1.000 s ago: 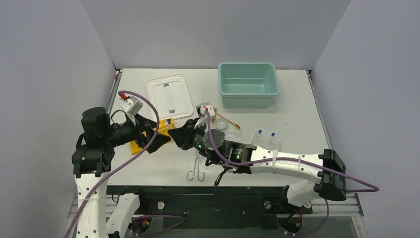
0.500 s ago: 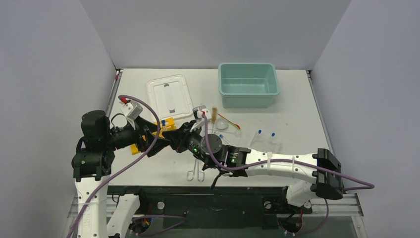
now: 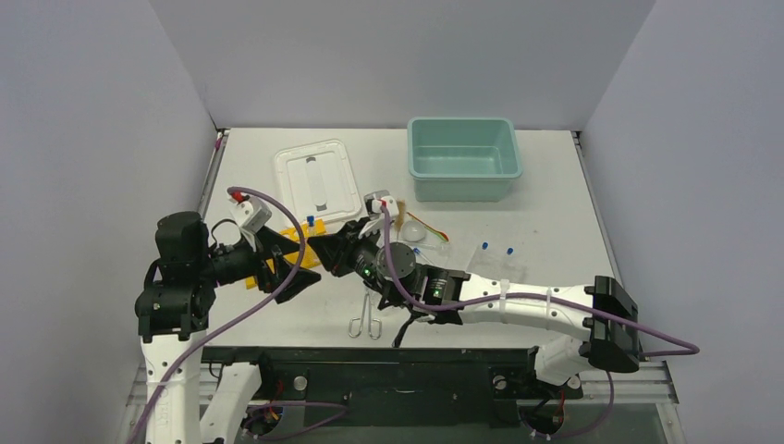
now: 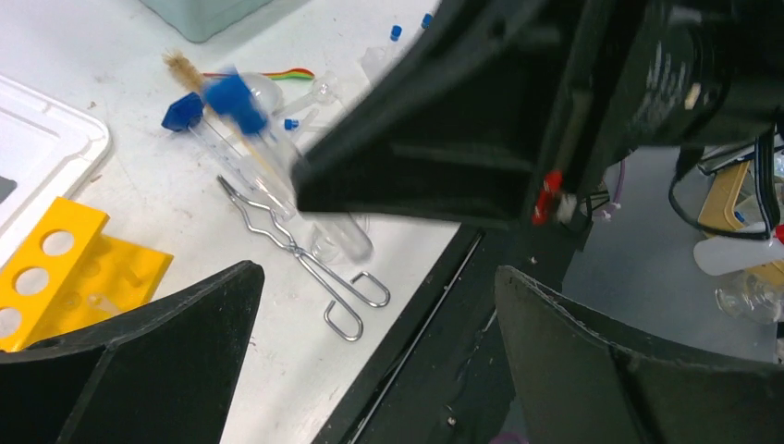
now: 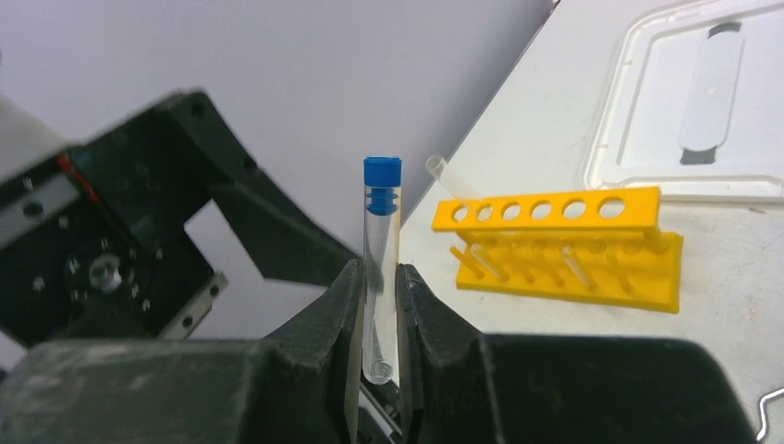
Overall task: Organize the chemistry lab equipment
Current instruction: Pick up the test tube at the center of the board.
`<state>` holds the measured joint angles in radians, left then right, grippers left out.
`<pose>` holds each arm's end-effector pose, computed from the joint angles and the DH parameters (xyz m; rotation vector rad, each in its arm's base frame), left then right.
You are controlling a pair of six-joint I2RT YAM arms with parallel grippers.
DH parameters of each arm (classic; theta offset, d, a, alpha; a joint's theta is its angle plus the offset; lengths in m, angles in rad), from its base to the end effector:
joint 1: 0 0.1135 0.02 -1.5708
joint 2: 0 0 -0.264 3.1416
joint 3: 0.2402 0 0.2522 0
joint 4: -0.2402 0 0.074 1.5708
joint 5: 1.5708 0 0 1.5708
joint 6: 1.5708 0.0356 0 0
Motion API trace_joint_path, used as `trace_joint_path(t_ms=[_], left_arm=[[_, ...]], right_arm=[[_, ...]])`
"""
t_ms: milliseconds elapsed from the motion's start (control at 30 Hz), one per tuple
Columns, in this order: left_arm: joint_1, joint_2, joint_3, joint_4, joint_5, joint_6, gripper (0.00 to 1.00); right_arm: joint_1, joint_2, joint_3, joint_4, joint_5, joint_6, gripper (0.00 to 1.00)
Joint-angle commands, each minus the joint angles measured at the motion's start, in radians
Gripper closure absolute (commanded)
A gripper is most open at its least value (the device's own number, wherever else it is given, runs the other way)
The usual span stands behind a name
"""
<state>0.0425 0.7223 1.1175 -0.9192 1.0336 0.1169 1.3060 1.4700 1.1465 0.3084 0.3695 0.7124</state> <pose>0.1060 -0.0261 0.3916 0.6742 1.8237 -0.9618 0.1045 0.3363 0.3536 -0.1991 1.7272 1.2554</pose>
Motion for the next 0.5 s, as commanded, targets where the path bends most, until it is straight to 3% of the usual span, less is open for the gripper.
trace_joint_path(t_ms=[0, 200, 367, 467], left_arm=[[-0.001, -0.018, 0.013, -0.102, 0.037, 0.075, 0.03], [-0.001, -0.033, 0.044, -0.006, 0.07, -0.027, 0.03], [-0.001, -0.022, 0.004, 0.028, 0.015, -0.022, 0.0], [-0.001, -0.015, -0.013, 0.056, -0.024, -0.034, 0.12]], right_arm=[[-0.048, -0.037, 0.07, 0.091, 0.026, 0.012, 1.0], [-0.053, -0.016, 0.073, 0.078, 0.006, 0.023, 1.0], [-0.051, -0.032, 0.063, 0.099, -0.007, 0.031, 1.0], [-0.044, -0.03, 0.065, 0.106, -0.028, 0.044, 1.0]])
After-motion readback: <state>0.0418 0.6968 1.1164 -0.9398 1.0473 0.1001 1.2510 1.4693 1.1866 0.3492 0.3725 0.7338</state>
